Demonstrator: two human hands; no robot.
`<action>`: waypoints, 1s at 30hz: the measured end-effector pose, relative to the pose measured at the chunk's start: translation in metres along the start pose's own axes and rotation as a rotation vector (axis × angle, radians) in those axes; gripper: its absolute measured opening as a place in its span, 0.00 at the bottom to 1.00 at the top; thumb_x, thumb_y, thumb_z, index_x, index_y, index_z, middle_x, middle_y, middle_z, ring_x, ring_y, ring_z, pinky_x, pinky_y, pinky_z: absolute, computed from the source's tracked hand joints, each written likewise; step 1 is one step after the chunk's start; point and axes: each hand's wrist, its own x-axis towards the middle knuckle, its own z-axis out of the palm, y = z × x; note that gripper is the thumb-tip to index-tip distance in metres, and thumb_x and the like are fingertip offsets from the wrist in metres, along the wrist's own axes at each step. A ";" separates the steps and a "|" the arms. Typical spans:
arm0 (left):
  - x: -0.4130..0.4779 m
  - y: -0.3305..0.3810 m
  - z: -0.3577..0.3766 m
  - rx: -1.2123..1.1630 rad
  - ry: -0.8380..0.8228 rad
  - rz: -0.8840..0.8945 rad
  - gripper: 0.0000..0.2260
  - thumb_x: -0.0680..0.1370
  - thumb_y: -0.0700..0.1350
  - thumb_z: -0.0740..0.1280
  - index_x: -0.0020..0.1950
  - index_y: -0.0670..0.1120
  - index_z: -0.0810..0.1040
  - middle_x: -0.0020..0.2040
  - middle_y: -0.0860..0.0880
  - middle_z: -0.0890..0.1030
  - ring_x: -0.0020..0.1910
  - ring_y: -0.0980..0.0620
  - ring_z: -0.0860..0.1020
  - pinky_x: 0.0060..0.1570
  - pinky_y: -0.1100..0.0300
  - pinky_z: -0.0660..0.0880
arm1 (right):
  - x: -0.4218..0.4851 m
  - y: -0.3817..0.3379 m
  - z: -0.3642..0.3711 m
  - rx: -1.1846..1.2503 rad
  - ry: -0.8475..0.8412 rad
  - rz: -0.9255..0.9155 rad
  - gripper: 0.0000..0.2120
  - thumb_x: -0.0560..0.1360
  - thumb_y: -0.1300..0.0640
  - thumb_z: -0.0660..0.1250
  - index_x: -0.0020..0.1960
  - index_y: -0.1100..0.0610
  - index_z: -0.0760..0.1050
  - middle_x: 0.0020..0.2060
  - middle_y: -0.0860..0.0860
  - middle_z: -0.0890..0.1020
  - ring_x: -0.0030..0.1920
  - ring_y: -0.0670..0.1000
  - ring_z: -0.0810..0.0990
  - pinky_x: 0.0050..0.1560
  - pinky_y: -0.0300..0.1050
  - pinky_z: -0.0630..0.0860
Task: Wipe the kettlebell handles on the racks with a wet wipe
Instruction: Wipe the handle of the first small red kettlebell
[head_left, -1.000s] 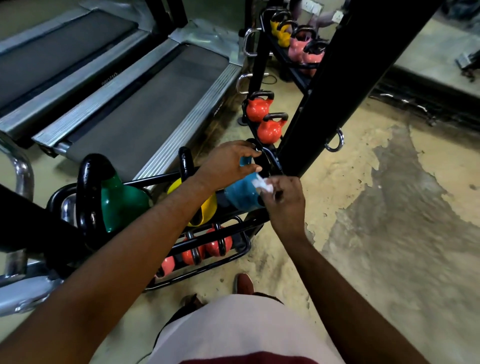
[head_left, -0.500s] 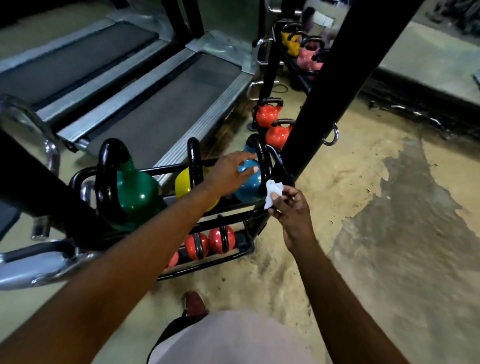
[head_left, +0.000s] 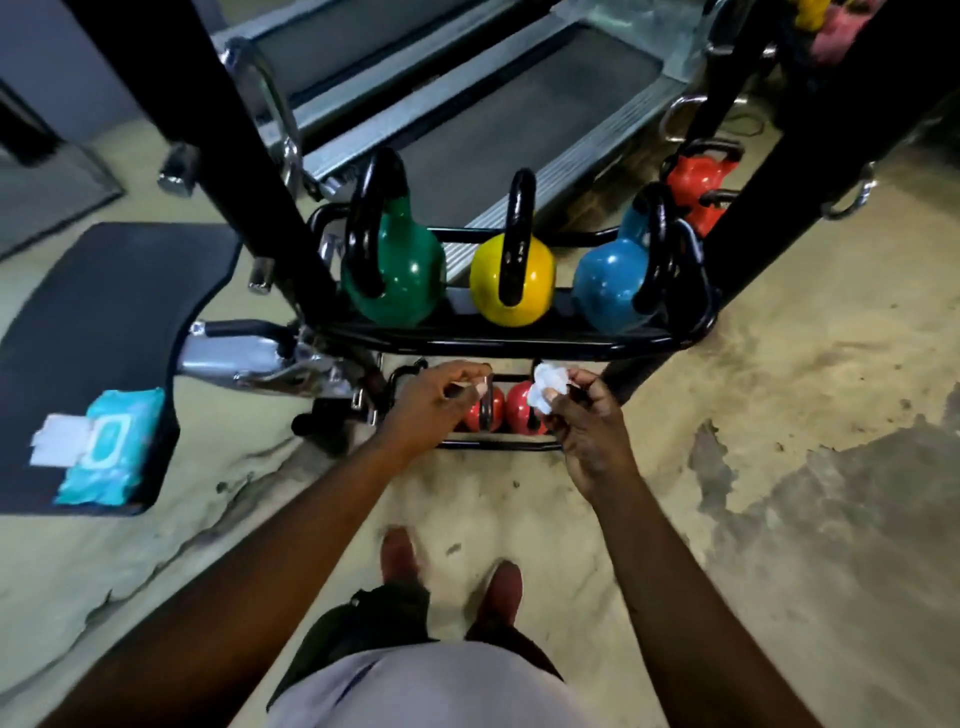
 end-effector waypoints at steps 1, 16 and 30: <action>-0.013 -0.011 -0.008 0.014 0.004 -0.030 0.10 0.80 0.44 0.67 0.59 0.52 0.81 0.54 0.55 0.83 0.53 0.58 0.81 0.55 0.56 0.78 | -0.006 0.012 0.005 -0.009 -0.008 0.028 0.09 0.77 0.71 0.65 0.55 0.61 0.75 0.50 0.55 0.83 0.48 0.52 0.82 0.45 0.41 0.81; -0.066 -0.142 -0.114 0.209 -0.094 -0.165 0.12 0.80 0.42 0.67 0.63 0.49 0.80 0.56 0.50 0.83 0.52 0.57 0.80 0.51 0.66 0.76 | -0.020 0.142 0.090 -0.292 -0.118 0.280 0.20 0.75 0.76 0.62 0.61 0.60 0.78 0.57 0.55 0.83 0.59 0.53 0.79 0.68 0.52 0.71; 0.089 -0.395 -0.037 0.175 0.059 -0.217 0.19 0.79 0.35 0.62 0.68 0.48 0.74 0.69 0.47 0.73 0.66 0.50 0.74 0.67 0.60 0.68 | 0.170 0.334 0.064 -0.635 -0.177 0.197 0.08 0.82 0.52 0.62 0.52 0.55 0.75 0.40 0.53 0.78 0.36 0.47 0.76 0.37 0.43 0.77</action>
